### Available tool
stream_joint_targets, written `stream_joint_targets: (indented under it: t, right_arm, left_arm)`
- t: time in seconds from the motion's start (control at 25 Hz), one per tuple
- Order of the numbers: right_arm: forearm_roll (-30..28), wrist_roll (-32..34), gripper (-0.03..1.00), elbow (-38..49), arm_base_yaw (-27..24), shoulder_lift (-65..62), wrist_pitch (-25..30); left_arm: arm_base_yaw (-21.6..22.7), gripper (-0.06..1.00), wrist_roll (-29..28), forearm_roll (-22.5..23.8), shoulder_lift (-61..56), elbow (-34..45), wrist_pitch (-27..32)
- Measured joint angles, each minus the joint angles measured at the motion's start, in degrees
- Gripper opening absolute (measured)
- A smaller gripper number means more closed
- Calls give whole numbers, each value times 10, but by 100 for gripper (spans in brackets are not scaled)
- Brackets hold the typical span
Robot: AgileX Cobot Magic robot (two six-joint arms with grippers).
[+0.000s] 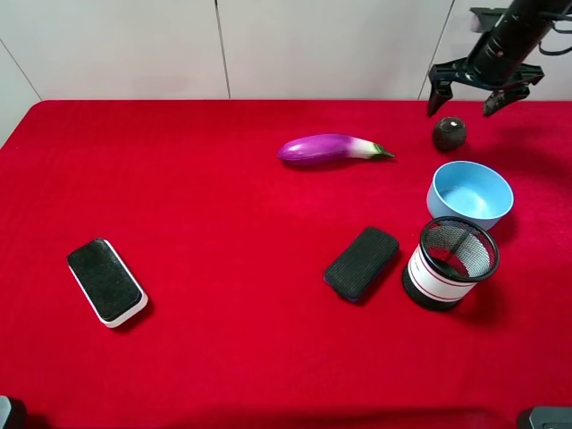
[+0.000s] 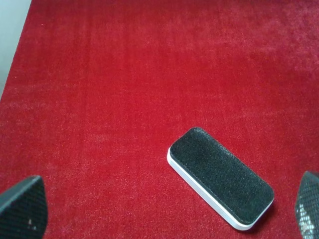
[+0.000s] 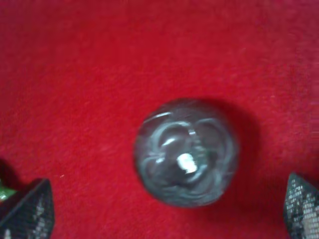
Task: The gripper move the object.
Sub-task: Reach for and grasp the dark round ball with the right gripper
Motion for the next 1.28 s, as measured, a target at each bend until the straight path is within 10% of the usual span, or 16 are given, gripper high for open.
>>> stream_joint_targets:
  t: [1.28]
  right_arm:
    - [6,-5,69,-7,-1,81,-48]
  left_arm:
    - [0,99,0,0,0,0,0]
